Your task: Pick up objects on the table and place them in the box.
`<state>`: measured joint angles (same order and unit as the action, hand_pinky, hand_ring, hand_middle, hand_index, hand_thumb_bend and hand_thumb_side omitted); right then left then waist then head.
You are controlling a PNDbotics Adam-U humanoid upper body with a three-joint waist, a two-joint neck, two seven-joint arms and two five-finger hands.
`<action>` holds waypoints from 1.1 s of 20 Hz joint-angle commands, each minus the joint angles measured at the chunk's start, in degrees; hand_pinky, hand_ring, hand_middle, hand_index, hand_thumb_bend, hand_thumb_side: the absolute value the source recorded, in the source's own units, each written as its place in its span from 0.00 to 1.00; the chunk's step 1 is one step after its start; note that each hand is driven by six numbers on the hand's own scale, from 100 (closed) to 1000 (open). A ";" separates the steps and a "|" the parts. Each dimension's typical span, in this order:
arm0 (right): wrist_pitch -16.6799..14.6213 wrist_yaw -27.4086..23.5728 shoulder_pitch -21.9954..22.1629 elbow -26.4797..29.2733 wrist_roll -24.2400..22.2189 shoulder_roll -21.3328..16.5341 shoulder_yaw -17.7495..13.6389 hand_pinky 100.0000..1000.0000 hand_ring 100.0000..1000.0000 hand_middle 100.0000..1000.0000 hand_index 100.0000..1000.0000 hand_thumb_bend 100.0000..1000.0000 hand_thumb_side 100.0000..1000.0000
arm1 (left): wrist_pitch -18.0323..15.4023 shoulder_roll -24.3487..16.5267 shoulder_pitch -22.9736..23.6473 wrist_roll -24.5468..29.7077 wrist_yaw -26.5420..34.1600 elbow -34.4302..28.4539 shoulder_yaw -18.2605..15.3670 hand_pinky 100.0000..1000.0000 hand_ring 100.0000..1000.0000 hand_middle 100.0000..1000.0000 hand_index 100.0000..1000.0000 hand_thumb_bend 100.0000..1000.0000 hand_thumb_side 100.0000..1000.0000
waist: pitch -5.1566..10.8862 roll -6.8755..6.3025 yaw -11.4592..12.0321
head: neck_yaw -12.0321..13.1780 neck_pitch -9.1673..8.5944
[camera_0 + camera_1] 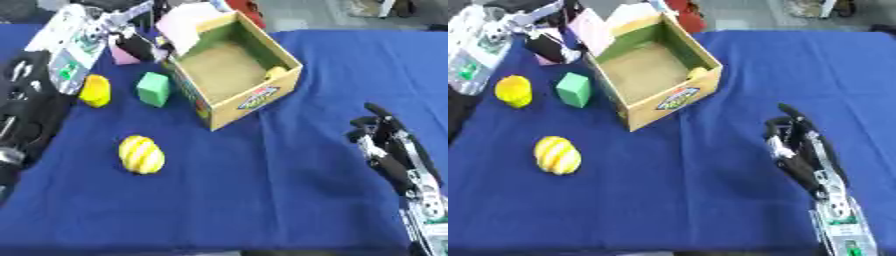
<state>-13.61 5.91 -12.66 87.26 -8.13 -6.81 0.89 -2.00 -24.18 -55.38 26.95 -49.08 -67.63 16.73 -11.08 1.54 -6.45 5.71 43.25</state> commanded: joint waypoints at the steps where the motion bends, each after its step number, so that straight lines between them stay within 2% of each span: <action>1: -0.20 0.15 -0.91 0.51 -0.40 -0.36 0.25 0.61 0.57 0.62 0.92 0.00 0.35 | -2.29 1.63 -1.95 0.15 -0.99 1.71 0.58 0.58 0.50 0.49 0.70 0.06 0.08 | 0.70 0.55 -0.45 | 0.48 -0.70; 5: -0.28 0.09 -1.10 0.51 -0.66 -0.07 0.48 0.61 0.57 0.62 0.92 0.00 0.35 | -4.30 3.65 -1.74 1.01 -1.12 3.36 1.61 0.60 0.53 0.53 0.72 0.10 0.08 | 0.65 0.67 -1.13 | 0.55 -0.73; 7: -0.28 0.07 -1.08 0.48 -0.71 -0.03 0.46 0.61 0.57 0.62 0.92 0.00 0.35 | -5.01 3.99 -1.51 2.01 -1.39 3.92 2.04 0.62 0.57 0.58 0.76 0.16 0.08 | 0.66 0.69 -1.29 | 0.58 -0.75; 11: -0.27 0.03 -1.12 0.44 -0.68 -0.05 0.41 0.61 0.57 0.62 0.92 0.00 0.35 | -5.47 3.82 -1.25 3.51 -2.78 4.47 1.99 0.65 0.63 0.67 0.82 0.25 0.24 | 0.68 0.59 -1.28 | 0.48 -0.78; 12: -0.27 -0.01 -1.13 0.44 -0.71 -0.03 0.42 0.61 0.57 0.62 0.92 0.00 0.35 | -5.62 3.71 -1.20 3.90 -3.12 4.51 1.97 0.67 0.65 0.69 0.85 0.29 0.32 | 0.67 0.56 -1.25 | 0.46 -0.81; 15: -0.27 0.02 -1.18 0.44 -0.74 -0.01 0.38 0.61 0.57 0.62 0.92 0.00 0.35 | -6.28 3.16 -1.14 5.57 -3.68 4.18 1.65 0.70 0.68 0.73 0.87 0.33 0.40 | 0.69 0.51 -1.10 | 0.45 -0.89; 17: -0.27 0.05 -1.20 0.45 -0.74 -0.02 0.32 0.61 0.57 0.62 0.92 0.00 0.35 | -6.32 2.36 -1.11 5.74 -3.40 2.97 0.95 0.70 0.68 0.73 0.88 0.31 0.38 | 0.71 0.51 -0.97 | 0.50 -0.93; 20: -0.24 0.10 -1.19 0.39 -0.64 -0.14 0.18 0.61 0.57 0.62 0.92 0.00 0.35 | -5.62 0.02 -1.06 4.99 -1.89 -0.73 -0.60 0.69 0.66 0.71 0.86 0.26 0.28 | 0.76 0.46 -0.68 | 0.45 -1.05; 22: -0.22 0.14 -1.15 0.34 -0.52 -0.28 0.05 0.61 0.57 0.62 0.92 0.00 0.35 | -5.07 -2.30 -0.99 4.81 -0.65 -3.60 -1.72 0.71 0.66 0.70 0.86 0.27 0.25 | 0.82 0.33 -0.38 | 0.32 -1.00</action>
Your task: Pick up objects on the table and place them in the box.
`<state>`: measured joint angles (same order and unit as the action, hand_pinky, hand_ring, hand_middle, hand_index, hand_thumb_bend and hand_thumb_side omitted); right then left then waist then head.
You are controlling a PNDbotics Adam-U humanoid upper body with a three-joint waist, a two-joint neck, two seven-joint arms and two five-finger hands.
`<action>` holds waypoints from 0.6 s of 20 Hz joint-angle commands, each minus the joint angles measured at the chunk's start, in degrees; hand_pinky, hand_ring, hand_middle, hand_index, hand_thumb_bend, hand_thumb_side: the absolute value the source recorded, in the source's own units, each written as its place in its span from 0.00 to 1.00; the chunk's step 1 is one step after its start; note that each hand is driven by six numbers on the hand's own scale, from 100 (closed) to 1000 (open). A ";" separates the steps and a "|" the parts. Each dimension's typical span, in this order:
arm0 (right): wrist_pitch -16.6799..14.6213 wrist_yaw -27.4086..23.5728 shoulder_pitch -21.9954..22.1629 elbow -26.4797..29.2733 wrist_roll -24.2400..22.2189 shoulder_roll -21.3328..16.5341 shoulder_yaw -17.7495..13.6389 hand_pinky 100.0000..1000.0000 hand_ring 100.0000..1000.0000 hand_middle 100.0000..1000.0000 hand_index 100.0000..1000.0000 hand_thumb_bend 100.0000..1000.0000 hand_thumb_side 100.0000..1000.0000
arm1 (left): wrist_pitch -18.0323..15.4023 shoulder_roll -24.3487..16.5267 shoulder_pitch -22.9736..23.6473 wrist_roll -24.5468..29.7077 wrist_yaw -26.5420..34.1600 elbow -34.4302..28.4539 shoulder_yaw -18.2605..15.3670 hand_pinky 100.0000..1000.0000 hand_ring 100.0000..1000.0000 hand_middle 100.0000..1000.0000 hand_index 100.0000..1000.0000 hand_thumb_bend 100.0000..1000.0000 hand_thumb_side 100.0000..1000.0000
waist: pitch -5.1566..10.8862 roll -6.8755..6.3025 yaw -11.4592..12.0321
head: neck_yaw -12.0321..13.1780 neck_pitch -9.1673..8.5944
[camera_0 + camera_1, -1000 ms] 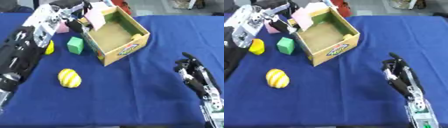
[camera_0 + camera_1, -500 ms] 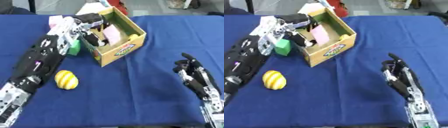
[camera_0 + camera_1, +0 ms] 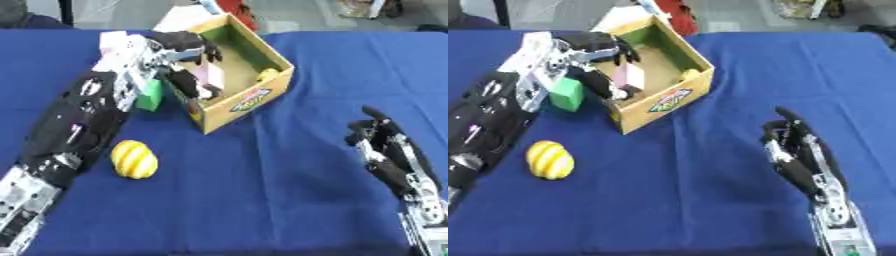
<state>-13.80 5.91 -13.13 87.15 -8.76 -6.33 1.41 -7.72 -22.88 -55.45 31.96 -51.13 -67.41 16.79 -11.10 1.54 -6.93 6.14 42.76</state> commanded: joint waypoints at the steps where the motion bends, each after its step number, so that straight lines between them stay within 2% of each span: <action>1: -0.03 0.16 -0.66 0.45 0.17 -0.84 -0.54 0.61 0.57 0.62 0.92 0.00 0.35 | 0.89 -5.09 -0.82 0.03 1.84 -4.85 -2.38 0.71 0.66 0.70 0.86 0.28 0.23 | 0.89 0.21 0.29 | -0.21 -0.46; 6: 0.03 0.26 -0.45 0.42 0.33 -1.15 -0.74 0.61 0.57 0.62 0.92 0.00 0.36 | 2.74 -10.59 0.43 1.19 1.15 -4.24 -5.30 0.72 0.66 0.70 0.86 0.33 0.18 | 1.09 -0.23 1.22 | -0.52 -0.41; 12: 0.04 0.24 -0.36 0.44 0.42 -1.24 -0.86 0.61 0.57 0.62 0.92 0.00 0.36 | 4.06 -12.28 2.21 1.34 -4.61 4.31 -8.74 0.74 0.68 0.71 0.86 0.39 0.18 | 1.14 -0.26 1.61 | -0.85 -0.54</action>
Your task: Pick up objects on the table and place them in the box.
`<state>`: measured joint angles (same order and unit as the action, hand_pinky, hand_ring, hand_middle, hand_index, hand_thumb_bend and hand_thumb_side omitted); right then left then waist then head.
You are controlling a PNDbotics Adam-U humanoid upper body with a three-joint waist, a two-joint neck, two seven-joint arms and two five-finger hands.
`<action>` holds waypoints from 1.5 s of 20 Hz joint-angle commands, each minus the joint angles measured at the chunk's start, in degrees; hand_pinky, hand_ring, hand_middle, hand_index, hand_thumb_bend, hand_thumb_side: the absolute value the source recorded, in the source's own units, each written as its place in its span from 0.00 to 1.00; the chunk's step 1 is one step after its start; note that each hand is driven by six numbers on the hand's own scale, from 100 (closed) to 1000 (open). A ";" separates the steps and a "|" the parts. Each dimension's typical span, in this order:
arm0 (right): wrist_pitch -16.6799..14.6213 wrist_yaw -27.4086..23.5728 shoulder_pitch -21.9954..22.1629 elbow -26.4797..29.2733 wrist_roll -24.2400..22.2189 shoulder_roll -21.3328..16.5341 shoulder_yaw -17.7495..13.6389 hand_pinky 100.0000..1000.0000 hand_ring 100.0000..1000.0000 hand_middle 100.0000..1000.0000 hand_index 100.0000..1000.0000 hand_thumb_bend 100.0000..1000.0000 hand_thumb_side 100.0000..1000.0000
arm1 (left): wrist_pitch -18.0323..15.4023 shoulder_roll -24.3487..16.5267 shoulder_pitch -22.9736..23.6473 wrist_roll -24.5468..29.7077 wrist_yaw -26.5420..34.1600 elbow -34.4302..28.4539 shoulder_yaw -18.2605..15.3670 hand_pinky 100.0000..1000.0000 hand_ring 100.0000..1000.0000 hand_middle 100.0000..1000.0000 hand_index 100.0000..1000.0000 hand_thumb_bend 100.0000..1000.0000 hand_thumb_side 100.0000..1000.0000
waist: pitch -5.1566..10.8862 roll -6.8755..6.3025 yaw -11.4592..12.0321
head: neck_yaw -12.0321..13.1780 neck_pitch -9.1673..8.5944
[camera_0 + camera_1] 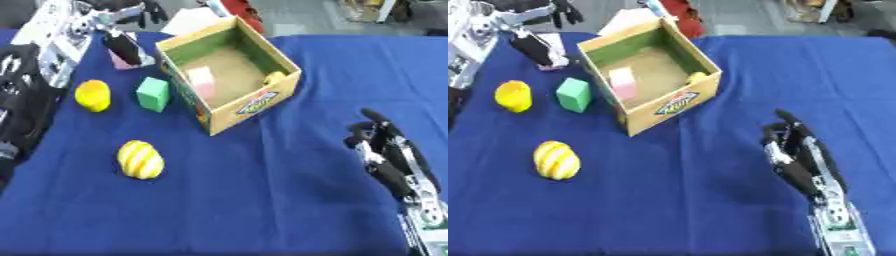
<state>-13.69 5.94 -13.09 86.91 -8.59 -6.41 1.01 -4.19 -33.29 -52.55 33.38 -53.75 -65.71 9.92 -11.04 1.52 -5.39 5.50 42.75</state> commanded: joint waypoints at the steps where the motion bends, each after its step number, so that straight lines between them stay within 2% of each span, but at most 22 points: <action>1: -0.08 0.22 -0.39 0.67 0.23 -1.15 -0.45 0.61 0.57 0.62 0.92 0.00 0.36 | 0.60 -1.72 -0.55 -0.14 -2.64 4.49 -2.44 0.74 0.68 0.72 0.86 0.39 0.20 | 1.07 -0.18 0.08 | -0.26 -0.49; 5: -0.10 0.22 -0.35 0.63 0.23 -1.12 -0.48 0.61 0.57 0.62 0.92 0.00 0.36 | 0.45 -1.05 -0.40 -0.31 -4.74 9.81 -3.60 0.74 0.69 0.73 0.86 0.42 0.23 | 1.06 0.02 0.07 | -0.33 -0.28; 11: -0.13 0.18 -0.32 0.60 0.21 -1.03 -0.47 0.61 0.57 0.62 0.92 0.00 0.36 | 0.06 -0.31 -0.08 2.13 -7.02 13.60 -3.67 0.74 0.69 0.73 0.86 0.47 0.29 | 0.97 0.23 0.12 | -0.30 -0.17; 16: -0.12 0.18 -0.32 0.57 0.21 -1.00 -0.48 0.61 0.57 0.62 0.92 0.00 0.36 | 0.27 -0.37 0.28 3.83 -9.56 14.43 -3.60 0.73 0.68 0.73 0.86 0.49 0.27 | 0.93 0.27 0.24 | -0.27 -0.19; 20: -0.10 0.19 -0.27 0.55 0.28 -1.06 -0.57 0.61 0.57 0.62 0.92 0.00 0.36 | 0.32 -0.86 0.48 4.94 -10.78 14.35 -3.77 0.72 0.65 0.71 0.85 0.48 0.21 | 1.01 0.28 0.41 | -0.24 -0.04; 22: -0.09 0.19 -0.21 0.52 0.31 -1.08 -0.60 0.61 0.57 0.62 0.92 0.00 0.36 | 0.20 -1.22 0.61 5.54 -11.02 14.08 -3.85 0.70 0.63 0.68 0.82 0.47 0.18 | 1.08 0.22 0.57 | -0.23 0.02; 25: -0.05 0.22 -0.13 0.45 0.29 -1.10 -0.61 0.61 0.57 0.62 0.92 0.00 0.36 | 0.08 -1.68 0.83 6.22 -11.26 13.43 -3.91 0.62 0.54 0.58 0.75 0.46 0.11 | 1.18 0.15 0.81 | -0.27 0.16; 30: -0.04 0.29 -0.07 0.41 0.33 -1.12 -0.68 0.61 0.57 0.62 0.92 0.00 0.36 | -0.38 -2.47 1.01 5.67 -12.09 10.49 -4.17 0.52 0.42 0.43 0.62 0.39 0.11 | 1.26 0.06 0.83 | -0.27 0.26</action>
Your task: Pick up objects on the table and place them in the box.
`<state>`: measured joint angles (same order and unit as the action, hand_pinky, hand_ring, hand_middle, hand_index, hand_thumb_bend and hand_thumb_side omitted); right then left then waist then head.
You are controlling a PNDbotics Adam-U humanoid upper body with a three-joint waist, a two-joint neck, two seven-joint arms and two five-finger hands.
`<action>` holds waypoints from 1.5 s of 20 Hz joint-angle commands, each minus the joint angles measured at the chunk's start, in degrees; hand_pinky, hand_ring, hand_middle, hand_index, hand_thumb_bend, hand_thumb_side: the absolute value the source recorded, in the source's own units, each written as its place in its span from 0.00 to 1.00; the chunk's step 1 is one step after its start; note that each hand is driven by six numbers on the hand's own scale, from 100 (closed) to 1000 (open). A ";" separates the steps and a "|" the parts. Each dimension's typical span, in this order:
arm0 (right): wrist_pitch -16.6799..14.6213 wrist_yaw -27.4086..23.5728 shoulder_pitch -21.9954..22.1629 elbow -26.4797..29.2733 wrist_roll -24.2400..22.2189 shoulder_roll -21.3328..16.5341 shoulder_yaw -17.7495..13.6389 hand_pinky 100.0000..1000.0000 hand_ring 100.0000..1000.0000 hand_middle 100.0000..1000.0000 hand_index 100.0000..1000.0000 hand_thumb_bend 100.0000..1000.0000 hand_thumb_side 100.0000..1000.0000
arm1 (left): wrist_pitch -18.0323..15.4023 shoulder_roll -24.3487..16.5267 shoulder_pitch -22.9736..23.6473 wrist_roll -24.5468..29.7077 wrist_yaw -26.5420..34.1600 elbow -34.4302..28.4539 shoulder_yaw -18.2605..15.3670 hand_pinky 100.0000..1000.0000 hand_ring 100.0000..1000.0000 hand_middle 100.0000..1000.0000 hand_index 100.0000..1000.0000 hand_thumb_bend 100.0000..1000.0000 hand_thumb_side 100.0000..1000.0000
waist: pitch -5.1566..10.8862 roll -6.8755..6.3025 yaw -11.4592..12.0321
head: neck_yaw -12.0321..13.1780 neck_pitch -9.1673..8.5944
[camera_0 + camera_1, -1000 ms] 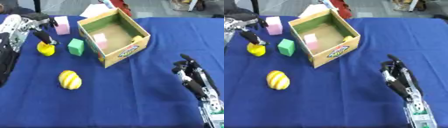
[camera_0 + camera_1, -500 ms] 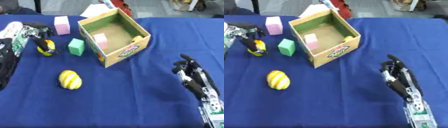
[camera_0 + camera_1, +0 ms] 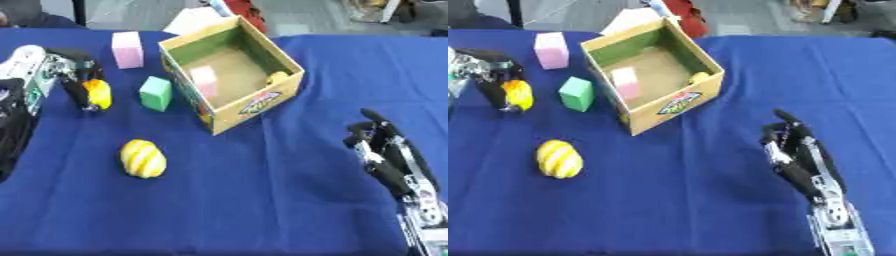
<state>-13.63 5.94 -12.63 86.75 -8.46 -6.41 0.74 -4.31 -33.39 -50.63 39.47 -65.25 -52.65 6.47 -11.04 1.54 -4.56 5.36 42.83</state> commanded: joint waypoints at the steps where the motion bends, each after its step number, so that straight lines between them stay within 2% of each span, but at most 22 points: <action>1: -0.09 0.28 -0.52 0.56 0.22 -1.13 -0.43 0.61 0.57 0.62 0.92 0.00 0.36 | -0.37 -2.54 -0.89 -0.85 -0.80 -3.65 -0.81 0.50 0.40 0.41 0.60 0.38 0.11 | 1.26 0.02 -0.01 | -0.14 0.19; 7: -0.09 0.26 -0.47 0.48 0.18 -1.23 -0.36 0.61 0.57 0.62 0.92 0.00 0.36 | -1.65 -2.46 -2.27 -2.98 -0.43 -10.91 -0.44 0.49 0.38 0.39 0.58 0.32 0.10 | 1.40 -0.09 -0.02 | -0.27 0.45; 12: -0.15 0.26 -0.43 0.33 -0.12 -1.06 -0.06 0.61 0.57 0.62 0.92 0.00 0.35 | -2.63 2.29 -6.05 -6.18 0.22 -13.72 1.71 0.50 0.38 0.38 0.58 0.27 0.09 | 1.60 0.11 -0.47 | -0.15 0.70; 16: -0.27 0.21 -0.68 0.26 -0.58 -0.70 0.40 0.61 0.57 0.62 0.92 0.00 0.35 | -3.14 8.11 -8.49 -10.35 -0.92 -12.08 3.97 0.51 0.38 0.37 0.58 0.24 0.08 | 1.48 0.47 -1.58 | 0.63 0.58; 22: -0.41 0.09 -1.16 0.15 -1.19 -0.18 1.02 0.61 0.57 0.62 0.92 0.00 0.35 | -3.47 15.29 -9.33 -18.11 -3.22 -7.98 6.27 0.54 0.40 0.39 0.61 0.20 0.08 | 0.92 1.01 -3.65 | 1.76 -0.01; 25: -0.48 0.07 -1.38 0.14 -1.46 0.05 1.26 0.61 0.57 0.62 0.92 0.00 0.35 | -3.74 17.30 -9.16 -20.88 -3.62 -6.34 6.87 0.59 0.46 0.46 0.68 0.22 0.08 | 0.70 1.11 -4.34 | 2.13 -0.23; 26: -0.49 0.07 -1.40 0.13 -1.51 0.11 1.29 0.61 0.57 0.62 0.92 0.00 0.35 | -4.05 17.67 -9.04 -21.42 -3.51 -5.94 7.07 0.63 0.53 0.54 0.74 0.26 0.08 | 0.64 1.13 -4.46 | 2.17 -0.29; 27: -0.49 0.07 -1.41 0.12 -1.53 0.12 1.28 0.61 0.57 0.62 0.92 0.00 0.35 | -4.47 17.88 -8.87 -21.66 -3.19 -5.62 7.28 0.66 0.58 0.59 0.78 0.28 0.10 | 0.60 1.15 -4.53 | 2.16 -0.34; 28: -0.49 0.07 -1.41 0.12 -1.51 0.10 1.25 0.61 0.57 0.62 0.92 0.00 0.35 | -4.82 17.89 -8.74 -21.68 -2.88 -5.43 7.46 0.68 0.61 0.63 0.80 0.31 0.20 | 0.55 1.16 -4.55 | 2.12 -0.35; 29: -0.49 0.07 -1.42 0.11 -1.47 0.08 1.20 0.61 0.57 0.62 0.92 0.00 0.35 | -5.07 17.79 -8.63 -21.65 -2.66 -5.40 7.56 0.69 0.62 0.64 0.81 0.32 0.24 | 0.52 1.15 -4.55 | 2.11 -0.34; 30: -0.49 0.06 -1.44 0.13 -1.43 0.07 1.16 0.61 0.57 0.62 0.92 0.00 0.35 | -5.06 17.58 -8.53 -21.74 -2.49 -5.51 7.45 0.71 0.66 0.69 0.86 0.36 0.39 | 0.48 1.14 -4.50 | 2.04 -0.37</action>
<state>-14.06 5.95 -13.32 86.20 -9.83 -5.87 1.89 -9.12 -15.14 -58.07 18.11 -68.09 -57.62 13.93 -11.11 1.76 -9.04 7.40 43.20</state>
